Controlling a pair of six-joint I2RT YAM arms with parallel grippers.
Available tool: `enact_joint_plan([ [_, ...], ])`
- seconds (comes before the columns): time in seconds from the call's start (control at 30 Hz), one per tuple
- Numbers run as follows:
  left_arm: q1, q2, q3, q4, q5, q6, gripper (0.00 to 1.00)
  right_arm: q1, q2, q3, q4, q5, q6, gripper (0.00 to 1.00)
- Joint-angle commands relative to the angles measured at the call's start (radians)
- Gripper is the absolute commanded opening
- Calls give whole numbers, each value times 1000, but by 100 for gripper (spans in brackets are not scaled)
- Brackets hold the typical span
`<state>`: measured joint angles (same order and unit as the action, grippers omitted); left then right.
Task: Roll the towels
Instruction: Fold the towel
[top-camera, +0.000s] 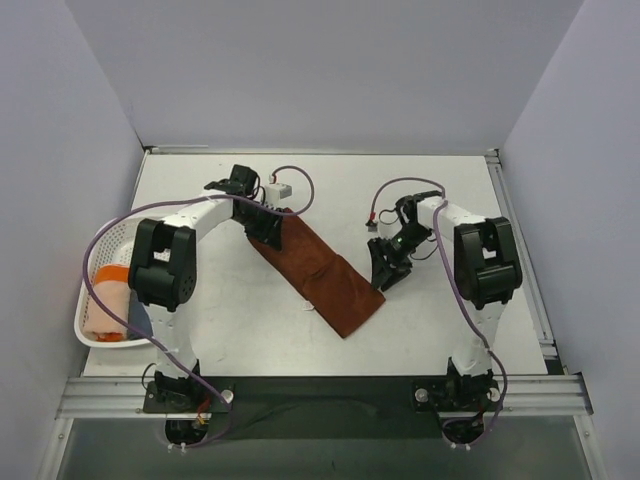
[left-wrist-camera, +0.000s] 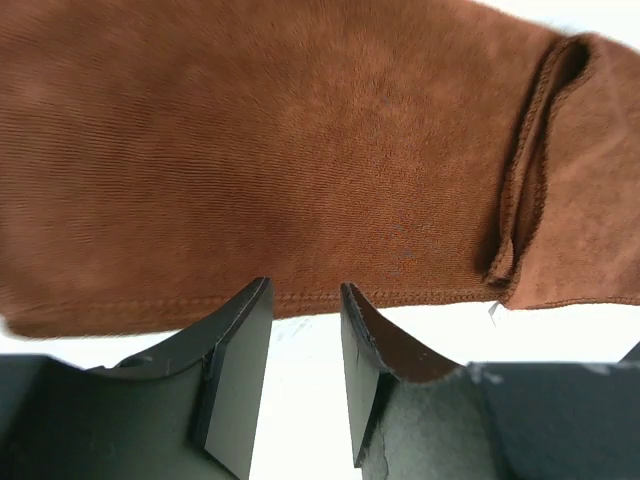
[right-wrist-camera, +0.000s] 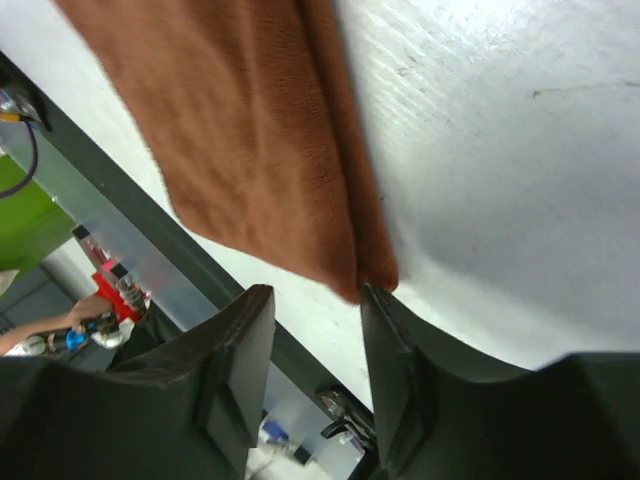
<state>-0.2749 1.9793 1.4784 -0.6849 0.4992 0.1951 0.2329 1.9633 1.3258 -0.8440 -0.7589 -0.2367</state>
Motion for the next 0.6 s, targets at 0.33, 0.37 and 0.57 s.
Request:
enact_joint_plan([
  [0.33, -14, 257, 195, 33, -8, 6, 42, 166, 89, -74, -26, -86, 37, 28],
  [0.37, -14, 275, 229, 21, -11, 13, 42, 201, 91, -70, -26, -127, 45, 29],
  [0.57, -9, 300, 488, -149, 14, 35, 45, 230, 48, -56, -112, -224, -9, 50],
])
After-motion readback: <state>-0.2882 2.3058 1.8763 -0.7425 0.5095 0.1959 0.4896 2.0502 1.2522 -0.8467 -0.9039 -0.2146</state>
